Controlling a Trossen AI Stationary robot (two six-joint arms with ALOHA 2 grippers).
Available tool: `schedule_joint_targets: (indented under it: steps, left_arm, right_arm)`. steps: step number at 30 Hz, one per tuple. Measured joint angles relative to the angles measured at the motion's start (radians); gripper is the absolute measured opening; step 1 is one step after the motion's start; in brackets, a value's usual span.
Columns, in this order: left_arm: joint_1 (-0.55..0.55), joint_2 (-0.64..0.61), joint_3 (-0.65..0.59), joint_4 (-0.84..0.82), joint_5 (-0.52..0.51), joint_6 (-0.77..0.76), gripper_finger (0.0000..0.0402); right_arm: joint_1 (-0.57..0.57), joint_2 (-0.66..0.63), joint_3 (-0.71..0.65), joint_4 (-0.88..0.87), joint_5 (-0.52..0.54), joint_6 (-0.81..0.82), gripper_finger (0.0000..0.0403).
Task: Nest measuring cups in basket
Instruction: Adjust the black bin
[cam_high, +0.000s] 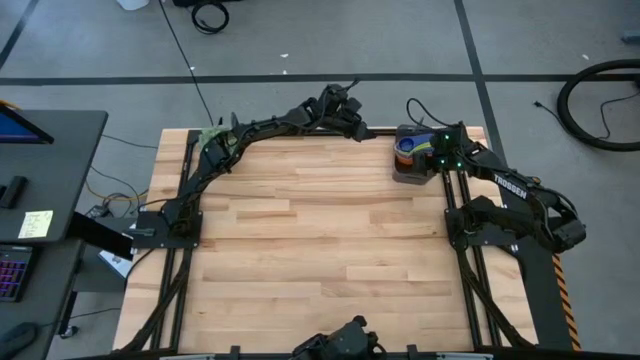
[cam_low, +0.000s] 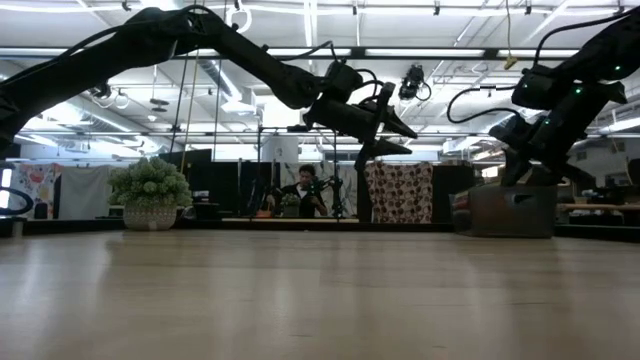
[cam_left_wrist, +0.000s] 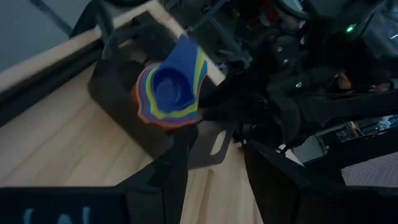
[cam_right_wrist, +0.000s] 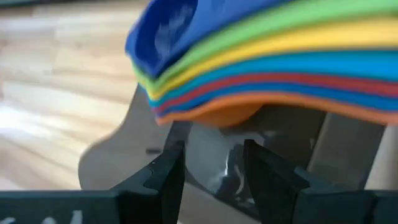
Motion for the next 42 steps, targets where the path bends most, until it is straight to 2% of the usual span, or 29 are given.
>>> schedule_joint_targets:
  steps: [4,9,13,19,24,26,33,42]
  left_arm:
    - [0.000,0.000,0.000,-0.049,0.021,0.005,0.0162]
    - [0.000,0.000,0.000,-0.067,0.034,0.008,0.0162]
    - [0.000,0.000,0.000,-0.067,0.034,0.008,0.0162]
    - [0.000,0.000,0.000,-0.067,0.034,0.009,0.0162]
    - [-0.001,0.000,0.000,-0.066,0.035,0.009,0.0162]
    - [-0.002,0.000,0.000,-0.066,0.035,0.009,0.0162]
    - [-0.002,0.000,0.000,-0.066,0.035,0.010,0.0162]
    - [-0.002,0.000,0.000,-0.066,0.035,0.010,0.0162]
  right_arm:
    - [0.000,-0.002,0.001,-0.053,-0.051,-0.057,0.0167]
    - [0.017,-0.008,0.002,-0.071,-0.170,-0.091,0.0167]
    - [0.045,-0.009,0.032,-0.092,-0.206,-0.096,0.0167]
    - [0.081,-0.009,0.092,-0.191,-0.182,-0.134,0.0167]
    - [0.102,-0.009,0.096,-0.228,-0.028,-0.163,0.0167]
    - [0.105,-0.009,0.096,-0.229,-0.007,-0.168,0.0167]
    - [0.105,0.004,0.098,-0.277,-0.037,-0.166,0.0167]
    - [0.112,0.020,0.096,-0.342,-0.176,-0.168,0.0167]
